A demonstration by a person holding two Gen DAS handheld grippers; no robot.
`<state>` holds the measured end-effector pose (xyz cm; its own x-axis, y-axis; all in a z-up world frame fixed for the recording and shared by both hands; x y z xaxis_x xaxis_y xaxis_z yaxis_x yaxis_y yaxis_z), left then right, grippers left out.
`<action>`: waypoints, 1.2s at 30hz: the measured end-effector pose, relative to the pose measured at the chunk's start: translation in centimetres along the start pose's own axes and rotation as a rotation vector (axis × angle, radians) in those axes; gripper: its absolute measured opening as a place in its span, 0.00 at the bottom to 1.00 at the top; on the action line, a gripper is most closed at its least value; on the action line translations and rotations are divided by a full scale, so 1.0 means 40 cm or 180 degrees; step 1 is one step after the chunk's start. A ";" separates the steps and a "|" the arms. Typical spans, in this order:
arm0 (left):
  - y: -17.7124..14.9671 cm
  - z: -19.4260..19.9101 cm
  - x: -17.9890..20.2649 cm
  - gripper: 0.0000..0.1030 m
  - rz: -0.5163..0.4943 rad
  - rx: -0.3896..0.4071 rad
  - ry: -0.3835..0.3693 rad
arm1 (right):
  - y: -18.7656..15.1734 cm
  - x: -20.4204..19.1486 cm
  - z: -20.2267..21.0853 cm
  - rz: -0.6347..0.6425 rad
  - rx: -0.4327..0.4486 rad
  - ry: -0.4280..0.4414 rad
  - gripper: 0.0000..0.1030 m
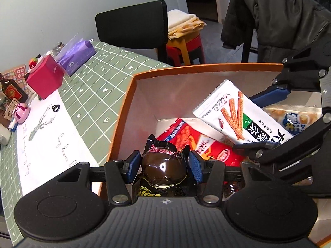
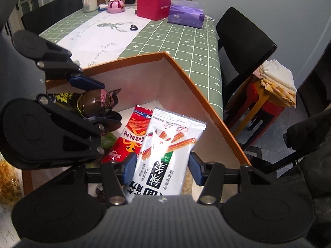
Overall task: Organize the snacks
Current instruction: 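Carry the chocolate bottle with the left tool while the right carries the spicy-strip bag over the box, then lower both items into the orange box and open both tools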
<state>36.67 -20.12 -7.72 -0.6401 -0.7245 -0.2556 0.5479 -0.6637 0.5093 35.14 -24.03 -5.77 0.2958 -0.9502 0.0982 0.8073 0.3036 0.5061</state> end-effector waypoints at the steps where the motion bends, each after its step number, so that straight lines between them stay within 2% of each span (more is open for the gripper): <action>1: 0.001 -0.004 -0.003 0.57 -0.0011 -0.0020 0.0029 | 0.005 -0.002 -0.007 0.0044 -0.0019 -0.0012 0.52; 4: 0.002 -0.019 -0.011 0.56 -0.0050 -0.0091 0.0081 | 0.018 -0.008 -0.030 0.0181 -0.0066 -0.0006 0.52; 9: -0.004 -0.040 -0.022 0.55 0.0015 -0.0182 0.0019 | 0.028 -0.013 -0.055 0.0324 -0.0093 0.0048 0.52; 17: -0.005 -0.046 -0.017 0.58 0.0011 -0.0197 0.0082 | 0.023 -0.011 -0.065 0.0341 -0.0081 0.0120 0.52; 24: -0.004 -0.033 -0.026 0.67 0.0131 -0.0150 0.0021 | 0.024 0.002 -0.053 0.0257 -0.0034 0.0098 0.62; 30: -0.003 0.005 -0.036 0.80 0.0258 -0.0055 -0.0022 | 0.016 0.020 -0.020 0.0095 0.0064 0.0155 0.63; 36: 0.014 0.067 -0.048 0.82 0.0564 0.0113 -0.0189 | 0.003 0.030 0.014 -0.0011 0.0119 0.0130 0.63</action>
<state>36.75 -18.60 -4.76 -0.5666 -0.8165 -0.1110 0.6362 -0.5191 0.5708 35.30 -25.18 -5.12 0.3143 -0.9473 0.0618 0.7888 0.2968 0.5382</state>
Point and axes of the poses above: each gripper's, at about its wrist camera, not at the fingertips, and z roughly against the way its jaws point, x to its right, y to its top, the point moved 8 cm from there along -z, roughly the way its jaws point
